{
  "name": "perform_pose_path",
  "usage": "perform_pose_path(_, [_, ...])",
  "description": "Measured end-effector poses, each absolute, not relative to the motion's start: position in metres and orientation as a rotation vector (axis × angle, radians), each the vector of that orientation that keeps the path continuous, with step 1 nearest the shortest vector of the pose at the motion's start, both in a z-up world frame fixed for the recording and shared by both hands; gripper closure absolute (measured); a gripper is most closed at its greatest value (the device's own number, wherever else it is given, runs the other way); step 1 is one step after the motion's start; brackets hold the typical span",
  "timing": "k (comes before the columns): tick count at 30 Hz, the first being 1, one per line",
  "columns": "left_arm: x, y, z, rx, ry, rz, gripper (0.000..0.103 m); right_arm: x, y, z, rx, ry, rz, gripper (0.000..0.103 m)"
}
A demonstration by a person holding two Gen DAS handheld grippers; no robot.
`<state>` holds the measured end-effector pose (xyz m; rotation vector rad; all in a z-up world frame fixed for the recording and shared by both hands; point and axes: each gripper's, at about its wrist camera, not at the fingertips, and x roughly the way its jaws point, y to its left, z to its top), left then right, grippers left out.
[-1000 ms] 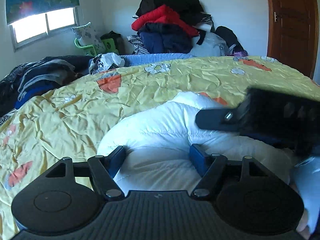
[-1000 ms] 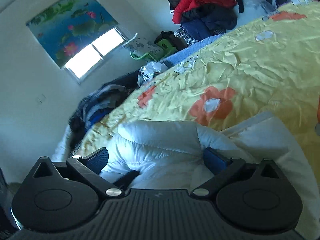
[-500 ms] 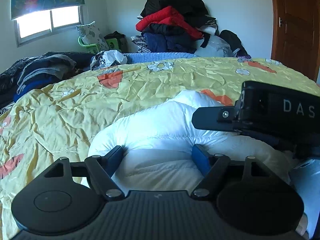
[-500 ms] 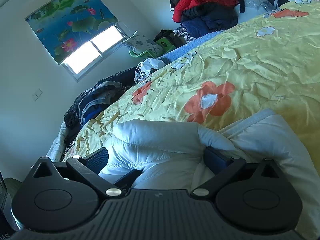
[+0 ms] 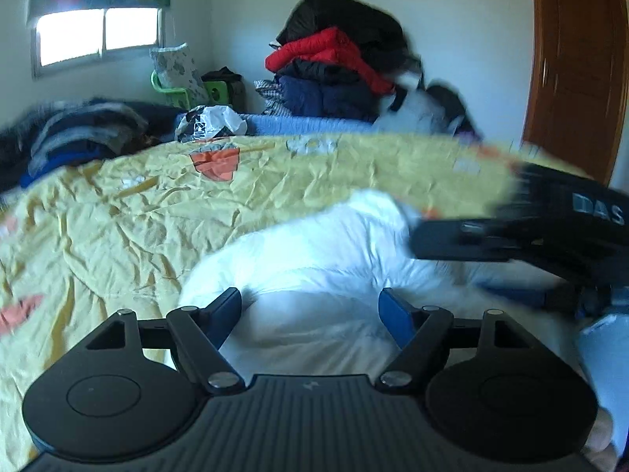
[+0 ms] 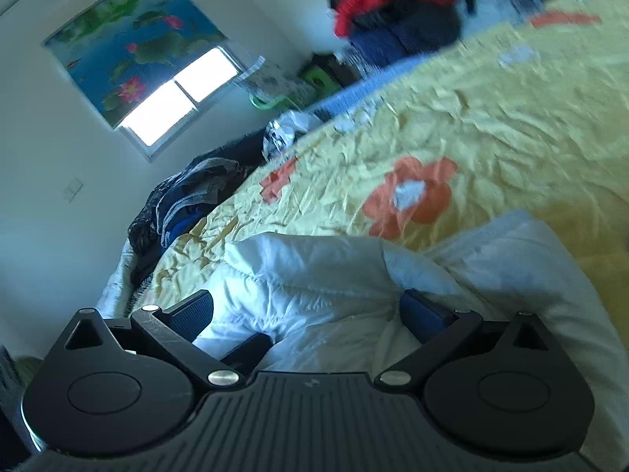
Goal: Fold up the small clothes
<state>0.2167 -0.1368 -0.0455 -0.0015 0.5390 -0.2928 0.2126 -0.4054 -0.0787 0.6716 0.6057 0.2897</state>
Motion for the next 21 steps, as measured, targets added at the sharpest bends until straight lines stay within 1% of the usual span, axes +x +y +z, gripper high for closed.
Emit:
perform_pose_path(2, [0.202, -0.096, -0.026, -0.187, 0.491, -0.321, 0.024, 0.194, -0.425, -0.063, 0.784, 0.607, 0.337, 0.001])
perform_pose_path(4, [0.191, -0.052, -0.017, -0.368, 0.478, -0.365, 0.012, 0.171, -0.447, -0.05, 0.83, 0.577, 0.414, 0.001])
perform_pose_path(7, [0.193, -0.004, -0.032, -0.525, 0.627, -0.41, 0.011, 0.137, -0.481, -0.041, 0.782, 0.578, 0.369, 0.001])
perform_pose_path(9, [0.193, 0.011, -0.05, -0.569, 0.703, -0.405, 0.011, 0.127, -0.5, -0.05, 0.755, 0.662, 0.28, 0.001])
perform_pose_path(13, [0.196, 0.01, -0.078, -0.597, 0.816, -0.452, 0.011, 0.128, -0.504, -0.073, 0.718, 0.779, 0.241, 0.001])
perform_pose_path(15, [0.2, 0.003, -0.086, -0.627, 0.851, -0.527, 0.011, 0.136, -0.495, -0.087, 0.74, 0.842, 0.302, 0.004])
perform_pose_path(16, [0.203, -0.001, -0.089, -0.643, 0.869, -0.562, 0.011, 0.136, -0.49, -0.088, 0.724, 0.813, 0.328, 0.008])
perform_pose_path(17, [0.206, -0.005, -0.091, -0.662, 0.894, -0.593, 0.011, 0.139, -0.485, -0.089, 0.713, 0.82, 0.348, 0.022])
perform_pose_path(18, [0.209, -0.009, -0.095, -0.685, 0.918, -0.62, 0.011, 0.144, -0.48, -0.092, 0.718, 0.842, 0.371, 0.032])
perform_pose_path(19, [0.212, -0.012, -0.098, -0.712, 0.937, -0.653, 0.012, 0.147, -0.478, -0.093, 0.726, 0.847, 0.38, 0.032])
perform_pose_path(20, [0.214, -0.016, -0.101, -0.728, 0.951, -0.684, 0.012, 0.149, -0.477, -0.095, 0.743, 0.847, 0.393, 0.034])
perform_pose_path(21, [0.215, -0.019, -0.102, -0.726, 0.947, -0.682, 0.015, 0.151, -0.476, -0.098, 0.769, 0.851, 0.412, 0.039])
